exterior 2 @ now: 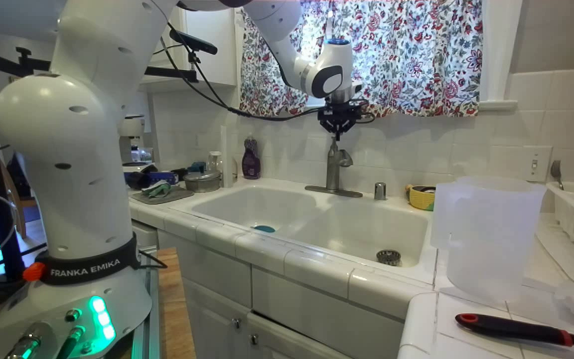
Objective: Move the faucet handle upwards
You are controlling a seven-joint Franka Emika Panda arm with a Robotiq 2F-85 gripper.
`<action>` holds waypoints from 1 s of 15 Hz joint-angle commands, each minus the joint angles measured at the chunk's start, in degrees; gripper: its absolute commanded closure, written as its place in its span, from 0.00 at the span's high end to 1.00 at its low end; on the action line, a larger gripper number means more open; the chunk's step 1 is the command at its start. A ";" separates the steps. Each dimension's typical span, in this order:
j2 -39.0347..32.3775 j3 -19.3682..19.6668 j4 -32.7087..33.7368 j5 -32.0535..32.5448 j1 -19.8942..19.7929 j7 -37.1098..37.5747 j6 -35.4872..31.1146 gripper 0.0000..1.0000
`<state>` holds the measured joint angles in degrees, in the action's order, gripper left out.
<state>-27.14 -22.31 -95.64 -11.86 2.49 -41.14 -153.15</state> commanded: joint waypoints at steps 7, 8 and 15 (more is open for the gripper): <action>-4.65 -3.05 4.92 -1.61 -1.43 -4.85 1.07 0.00; -4.61 -3.02 4.88 -1.56 -1.41 -4.90 0.60 0.00; -4.56 -5.35 5.38 -3.14 -3.30 -5.81 -3.88 0.00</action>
<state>-30.10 -24.83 -92.38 -12.19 0.99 -44.06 -155.56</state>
